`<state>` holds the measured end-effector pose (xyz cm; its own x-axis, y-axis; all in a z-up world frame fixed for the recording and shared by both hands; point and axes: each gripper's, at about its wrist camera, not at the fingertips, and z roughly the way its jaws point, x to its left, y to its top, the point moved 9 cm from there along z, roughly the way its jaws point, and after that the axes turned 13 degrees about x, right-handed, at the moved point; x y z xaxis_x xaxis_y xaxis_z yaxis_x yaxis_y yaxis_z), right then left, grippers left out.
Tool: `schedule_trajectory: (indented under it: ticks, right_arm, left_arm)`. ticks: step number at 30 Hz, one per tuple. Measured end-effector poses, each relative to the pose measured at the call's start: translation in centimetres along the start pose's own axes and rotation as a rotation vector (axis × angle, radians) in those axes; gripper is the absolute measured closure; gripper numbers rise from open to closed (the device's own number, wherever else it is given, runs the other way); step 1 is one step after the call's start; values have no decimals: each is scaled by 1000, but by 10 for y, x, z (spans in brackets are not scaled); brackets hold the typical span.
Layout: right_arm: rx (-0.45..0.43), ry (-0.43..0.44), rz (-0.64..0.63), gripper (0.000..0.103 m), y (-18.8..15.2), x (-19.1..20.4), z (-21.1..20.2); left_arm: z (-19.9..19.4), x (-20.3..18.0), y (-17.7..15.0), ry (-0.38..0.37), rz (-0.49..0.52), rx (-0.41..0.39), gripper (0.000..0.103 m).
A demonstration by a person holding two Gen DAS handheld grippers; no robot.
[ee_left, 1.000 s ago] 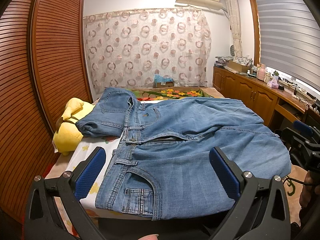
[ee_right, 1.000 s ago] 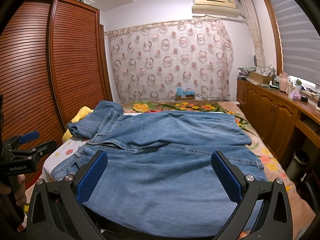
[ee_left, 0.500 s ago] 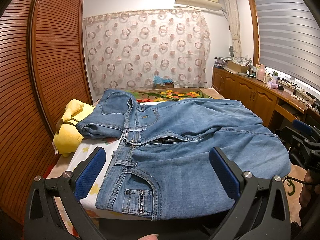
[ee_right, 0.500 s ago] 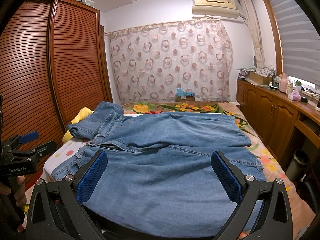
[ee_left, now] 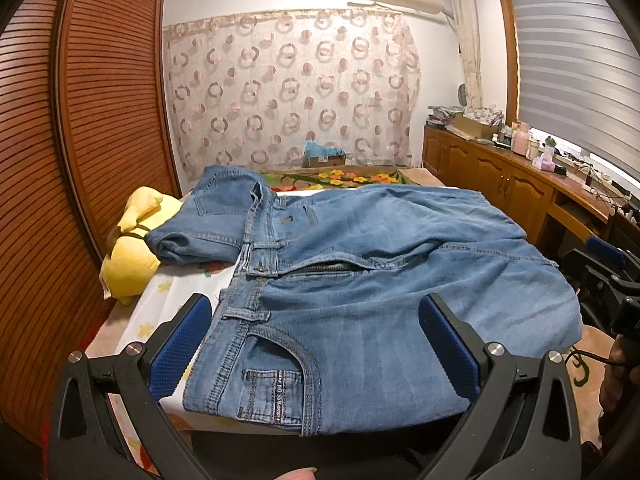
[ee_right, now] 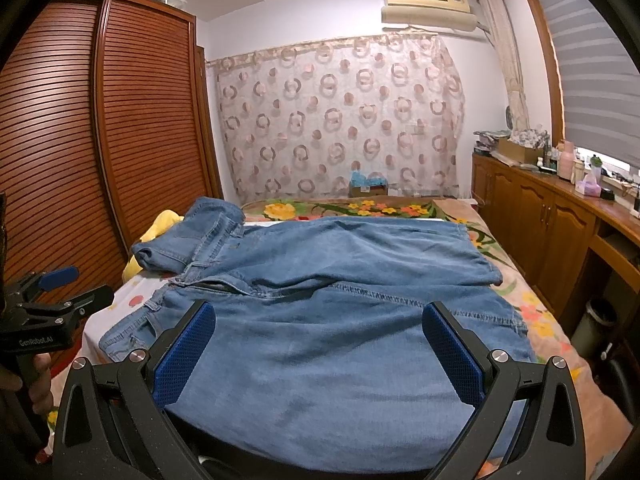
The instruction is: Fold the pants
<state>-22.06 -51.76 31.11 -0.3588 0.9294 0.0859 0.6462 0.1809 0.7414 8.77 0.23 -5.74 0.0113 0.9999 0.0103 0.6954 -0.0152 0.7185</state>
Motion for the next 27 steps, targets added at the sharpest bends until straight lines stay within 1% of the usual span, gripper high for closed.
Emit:
schedule_trajectory:
  ticks: [8,13,17,23,27]
  right_arm:
    - [34,-12,-8,0,-3,-1,8]
    - [60,-35,0,0,-4,-13,14]
    - [87,-69,11,0,-5,-27,19]
    - [126,-113,34,0,-8,-40,19]
    - [154,-130,42,0,-8,-39,21]
  left_arm:
    - [17,6,-10,-14,-5,41,0]
    - [34,16,-18,-12,-18,75,0]
    - [40,24,-25,-9,-30,91,0]
    - [54,42,-33,2,-36,120,0]
    - [62,59,-42,-11,-44,136,0]
